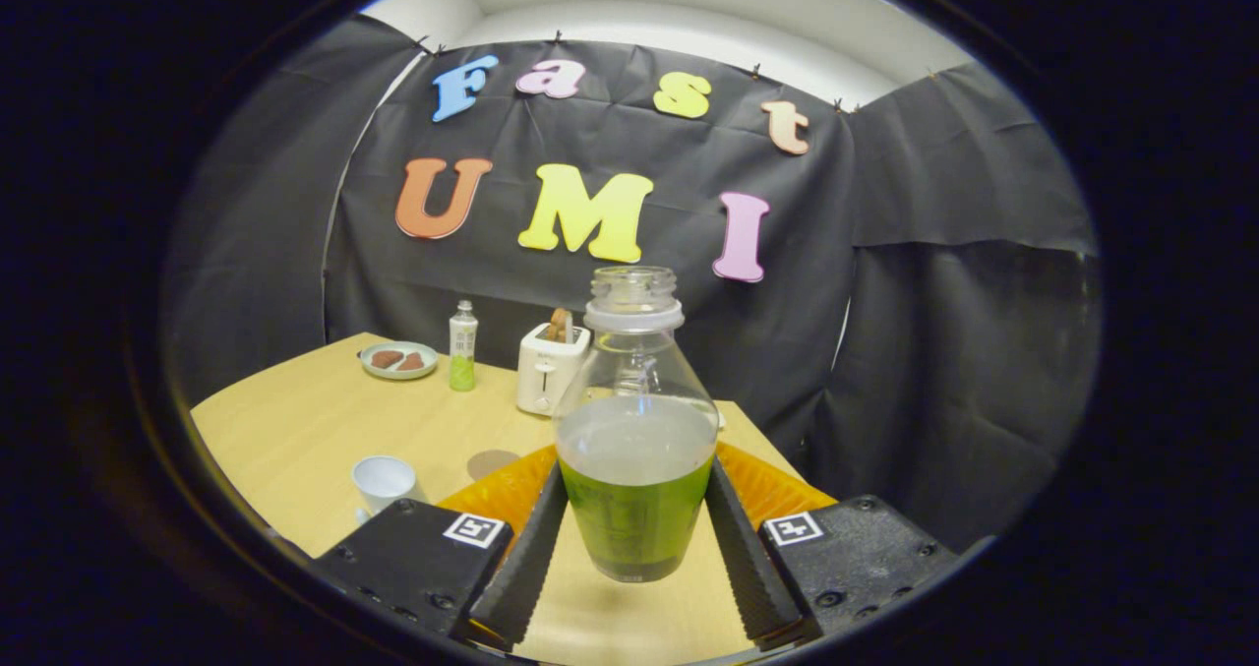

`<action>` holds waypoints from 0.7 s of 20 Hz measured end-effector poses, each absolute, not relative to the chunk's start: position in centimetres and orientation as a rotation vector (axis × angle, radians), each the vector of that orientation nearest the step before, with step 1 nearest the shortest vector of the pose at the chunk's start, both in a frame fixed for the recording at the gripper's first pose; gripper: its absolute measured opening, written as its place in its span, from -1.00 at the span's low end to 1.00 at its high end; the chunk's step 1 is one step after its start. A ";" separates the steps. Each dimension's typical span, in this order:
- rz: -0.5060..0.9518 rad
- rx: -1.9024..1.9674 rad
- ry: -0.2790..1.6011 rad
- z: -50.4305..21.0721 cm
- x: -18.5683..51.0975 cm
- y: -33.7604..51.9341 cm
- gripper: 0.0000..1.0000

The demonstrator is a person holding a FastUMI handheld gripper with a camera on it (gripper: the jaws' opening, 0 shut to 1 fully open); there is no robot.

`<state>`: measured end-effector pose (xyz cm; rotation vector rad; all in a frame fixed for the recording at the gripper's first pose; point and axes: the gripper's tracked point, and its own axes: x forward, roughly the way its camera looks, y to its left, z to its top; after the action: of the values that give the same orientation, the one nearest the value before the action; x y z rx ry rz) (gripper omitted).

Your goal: Take the bottle from table, then pour the juice into the cup, finally place the bottle on the coaster

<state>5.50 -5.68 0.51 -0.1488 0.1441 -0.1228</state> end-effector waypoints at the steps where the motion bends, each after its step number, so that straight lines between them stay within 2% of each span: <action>1: -0.136 -0.180 0.140 0.9 5.5 -5.8 0.63; 14: -0.181 -0.504 0.143 1.5 6.0 -2.6 0.63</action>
<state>6.05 -2.63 1.50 -0.5043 0.1435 -0.1806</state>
